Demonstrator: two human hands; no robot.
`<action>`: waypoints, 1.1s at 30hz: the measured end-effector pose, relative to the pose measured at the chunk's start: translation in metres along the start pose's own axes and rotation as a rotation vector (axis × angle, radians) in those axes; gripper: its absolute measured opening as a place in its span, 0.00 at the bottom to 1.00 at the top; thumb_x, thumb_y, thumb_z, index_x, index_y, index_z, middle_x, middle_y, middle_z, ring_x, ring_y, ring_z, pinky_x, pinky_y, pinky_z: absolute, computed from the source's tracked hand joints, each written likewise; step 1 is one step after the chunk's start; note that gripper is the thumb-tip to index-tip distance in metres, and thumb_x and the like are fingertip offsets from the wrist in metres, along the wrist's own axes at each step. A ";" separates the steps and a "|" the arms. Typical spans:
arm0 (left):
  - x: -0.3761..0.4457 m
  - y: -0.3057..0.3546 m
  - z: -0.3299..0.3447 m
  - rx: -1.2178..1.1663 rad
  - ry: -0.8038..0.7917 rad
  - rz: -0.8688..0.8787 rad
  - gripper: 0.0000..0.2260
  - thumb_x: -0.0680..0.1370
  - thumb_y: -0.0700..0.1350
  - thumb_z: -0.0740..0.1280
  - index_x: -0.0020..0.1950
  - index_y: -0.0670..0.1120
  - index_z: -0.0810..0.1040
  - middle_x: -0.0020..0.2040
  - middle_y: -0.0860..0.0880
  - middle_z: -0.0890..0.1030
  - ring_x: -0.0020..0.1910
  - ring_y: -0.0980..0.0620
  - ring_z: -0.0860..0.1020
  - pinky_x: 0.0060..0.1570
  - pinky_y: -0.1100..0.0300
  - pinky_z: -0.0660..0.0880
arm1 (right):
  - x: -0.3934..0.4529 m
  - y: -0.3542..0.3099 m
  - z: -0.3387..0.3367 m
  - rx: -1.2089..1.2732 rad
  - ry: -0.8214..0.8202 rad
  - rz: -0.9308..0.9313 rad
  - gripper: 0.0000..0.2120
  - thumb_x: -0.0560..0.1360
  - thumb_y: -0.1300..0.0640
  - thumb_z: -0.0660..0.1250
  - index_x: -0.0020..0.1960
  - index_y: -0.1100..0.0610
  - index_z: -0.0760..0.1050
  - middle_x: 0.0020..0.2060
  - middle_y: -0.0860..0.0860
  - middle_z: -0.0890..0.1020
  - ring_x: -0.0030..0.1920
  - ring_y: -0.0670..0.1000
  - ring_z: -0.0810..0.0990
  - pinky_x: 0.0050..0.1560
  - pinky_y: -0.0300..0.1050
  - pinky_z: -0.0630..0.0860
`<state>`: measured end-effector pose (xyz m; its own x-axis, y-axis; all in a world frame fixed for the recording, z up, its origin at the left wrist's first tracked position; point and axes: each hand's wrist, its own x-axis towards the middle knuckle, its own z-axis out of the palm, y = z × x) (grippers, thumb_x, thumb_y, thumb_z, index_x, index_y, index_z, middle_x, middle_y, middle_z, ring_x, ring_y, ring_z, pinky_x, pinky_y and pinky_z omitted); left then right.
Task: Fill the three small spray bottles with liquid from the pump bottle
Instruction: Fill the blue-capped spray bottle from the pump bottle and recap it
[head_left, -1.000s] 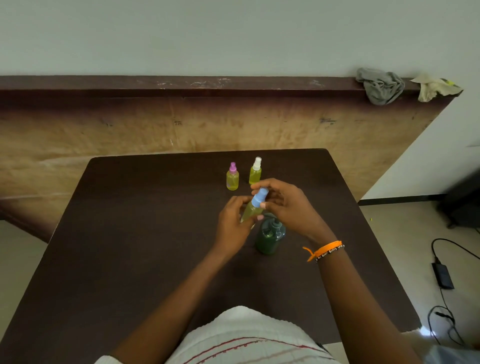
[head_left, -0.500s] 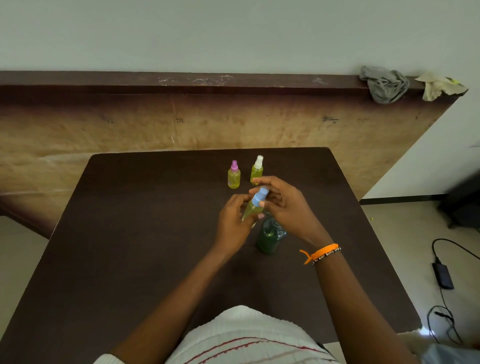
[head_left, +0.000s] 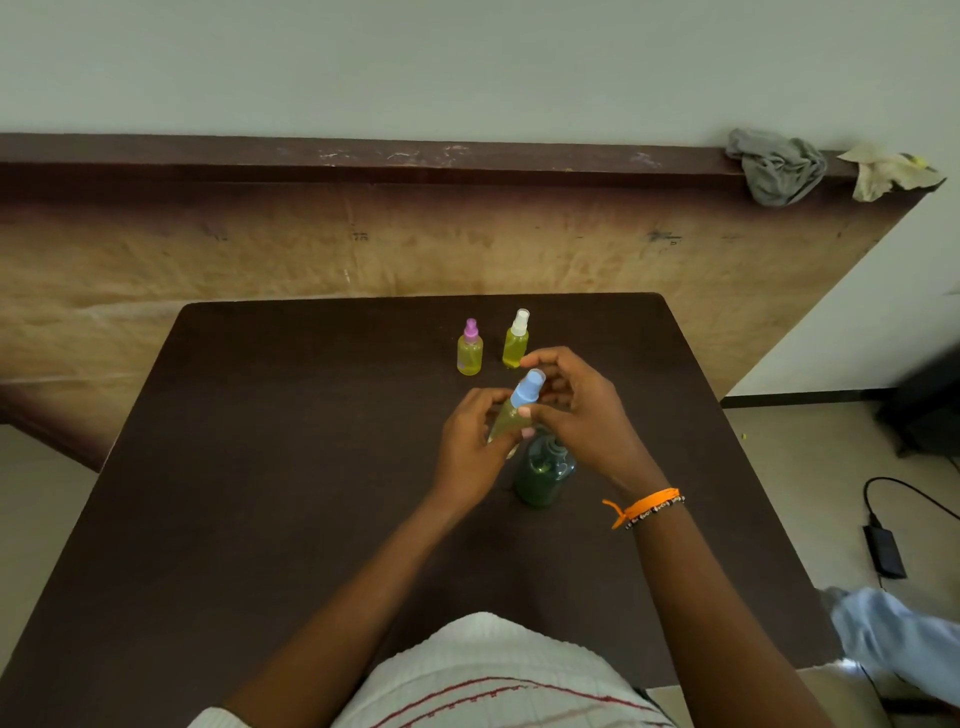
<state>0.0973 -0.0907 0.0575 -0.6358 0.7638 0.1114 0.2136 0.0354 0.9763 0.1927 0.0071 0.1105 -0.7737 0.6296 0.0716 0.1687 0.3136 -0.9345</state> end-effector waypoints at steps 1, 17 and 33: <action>0.000 0.000 0.000 -0.002 -0.003 0.003 0.14 0.66 0.48 0.71 0.51 0.51 0.77 0.48 0.52 0.77 0.46 0.58 0.77 0.46 0.57 0.75 | 0.001 -0.001 -0.002 0.003 -0.021 -0.007 0.21 0.69 0.73 0.70 0.57 0.54 0.75 0.47 0.49 0.80 0.49 0.47 0.82 0.47 0.38 0.80; 0.000 -0.004 -0.001 -0.064 0.007 0.024 0.13 0.66 0.52 0.70 0.49 0.55 0.76 0.46 0.52 0.78 0.46 0.51 0.79 0.48 0.46 0.78 | 0.010 -0.014 -0.002 -0.411 -0.080 -0.096 0.13 0.67 0.63 0.76 0.49 0.57 0.77 0.43 0.45 0.73 0.42 0.42 0.73 0.41 0.27 0.70; 0.002 0.000 -0.002 -0.057 0.013 -0.018 0.15 0.65 0.51 0.72 0.50 0.53 0.76 0.49 0.49 0.79 0.48 0.51 0.79 0.50 0.45 0.77 | 0.029 -0.037 -0.010 -0.677 -0.289 -0.141 0.10 0.70 0.63 0.72 0.51 0.61 0.78 0.45 0.55 0.78 0.46 0.54 0.77 0.46 0.47 0.74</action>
<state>0.0947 -0.0908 0.0585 -0.6493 0.7546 0.0953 0.1592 0.0123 0.9872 0.1702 0.0211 0.1505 -0.9296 0.3685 -0.0070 0.3230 0.8053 -0.4972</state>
